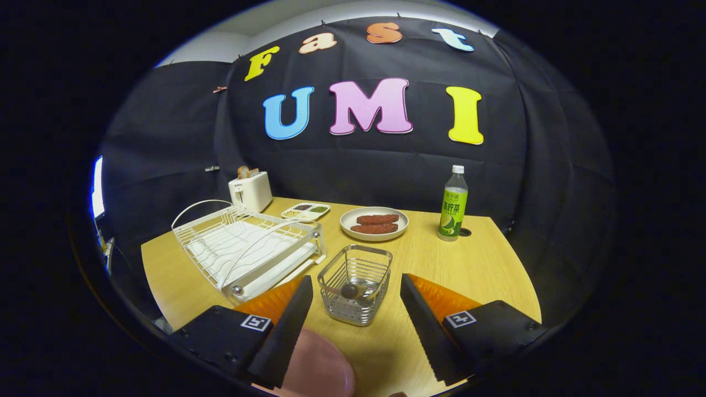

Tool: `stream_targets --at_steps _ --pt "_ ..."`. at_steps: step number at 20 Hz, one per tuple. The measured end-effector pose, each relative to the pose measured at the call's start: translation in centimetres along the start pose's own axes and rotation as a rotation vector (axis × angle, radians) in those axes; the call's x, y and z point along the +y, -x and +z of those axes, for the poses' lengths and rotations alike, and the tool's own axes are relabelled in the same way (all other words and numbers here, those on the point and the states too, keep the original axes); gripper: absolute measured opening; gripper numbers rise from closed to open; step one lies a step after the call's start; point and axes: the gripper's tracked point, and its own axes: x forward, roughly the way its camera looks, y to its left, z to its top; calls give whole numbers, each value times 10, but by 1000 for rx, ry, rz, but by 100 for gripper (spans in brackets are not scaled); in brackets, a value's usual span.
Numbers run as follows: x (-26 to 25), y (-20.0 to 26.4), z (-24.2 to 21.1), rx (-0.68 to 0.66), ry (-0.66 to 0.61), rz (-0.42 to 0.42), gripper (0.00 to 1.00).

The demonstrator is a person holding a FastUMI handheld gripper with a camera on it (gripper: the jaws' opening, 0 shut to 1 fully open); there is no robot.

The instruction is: Take the plate from the dish rack, then take the spoon from the basket and place it into the plate.

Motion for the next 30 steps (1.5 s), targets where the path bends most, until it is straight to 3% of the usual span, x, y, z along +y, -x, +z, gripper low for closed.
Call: stream_targets --at_steps 3,8,9,14,16,17,23,30 --pt "-3 -15 1 -41 29 -25 76" --pt "0 -25 -9 -57 60 -24 70" --pt "1 -25 -5 -71 60 -18 63" --pt "11 -31 -8 -79 69 10 52" --pt "13 -36 -7 -67 41 6 37" --pt "14 -36 -5 -63 25 7 34" --pt "5 -41 -1 -38 65 -27 24" --pt "4 -44 24 1 -25 2 15"
